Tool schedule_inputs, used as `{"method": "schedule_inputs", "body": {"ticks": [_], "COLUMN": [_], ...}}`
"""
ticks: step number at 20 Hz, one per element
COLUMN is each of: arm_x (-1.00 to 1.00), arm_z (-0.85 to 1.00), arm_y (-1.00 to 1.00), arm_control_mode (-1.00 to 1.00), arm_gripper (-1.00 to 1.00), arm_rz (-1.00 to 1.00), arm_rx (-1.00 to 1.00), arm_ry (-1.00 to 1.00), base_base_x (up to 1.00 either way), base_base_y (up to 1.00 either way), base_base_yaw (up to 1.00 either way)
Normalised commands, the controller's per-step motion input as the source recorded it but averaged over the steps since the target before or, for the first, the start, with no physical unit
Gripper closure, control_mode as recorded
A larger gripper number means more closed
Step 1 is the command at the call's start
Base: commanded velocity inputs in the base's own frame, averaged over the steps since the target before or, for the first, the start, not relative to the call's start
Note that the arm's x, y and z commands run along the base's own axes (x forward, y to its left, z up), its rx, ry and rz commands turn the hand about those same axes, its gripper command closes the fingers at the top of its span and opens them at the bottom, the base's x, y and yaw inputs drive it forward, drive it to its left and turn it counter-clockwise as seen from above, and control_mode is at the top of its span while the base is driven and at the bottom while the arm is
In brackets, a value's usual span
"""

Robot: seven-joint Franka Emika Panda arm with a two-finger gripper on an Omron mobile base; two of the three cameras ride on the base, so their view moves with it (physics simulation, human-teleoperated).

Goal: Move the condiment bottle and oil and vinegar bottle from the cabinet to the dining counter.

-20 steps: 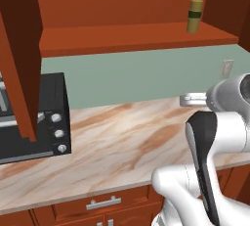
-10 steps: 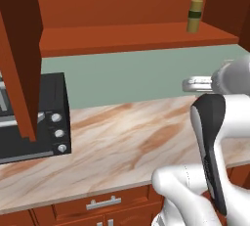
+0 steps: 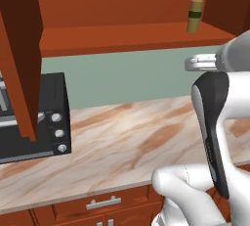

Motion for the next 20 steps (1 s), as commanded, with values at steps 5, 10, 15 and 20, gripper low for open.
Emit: {"method": "schedule_inputs", "body": {"ticks": [5, 10, 15, 20], "arm_x": [0.01, 0.03, 0.13, 0.27], "arm_z": [0.38, 0.42, 0.44, 0.28], "arm_y": [0.0, -0.01, -0.11, -0.17], "arm_control_mode": [-1.0, -1.0, -1.0, -1.0], "arm_gripper": [-1.0, -1.0, -1.0, -1.0], "arm_rz": [0.0, -0.04, -0.13, -0.12], "arm_rx": [-0.14, -0.06, 0.0, 0.0], "arm_ry": [-0.39, -0.1, 0.2, 0.18], "base_base_x": [0.0, 0.0, 0.0, 0.0], "base_base_y": [0.0, 0.0, 0.0, 0.0], "base_base_yaw": [0.0, 0.0, 0.0, 0.0]}}
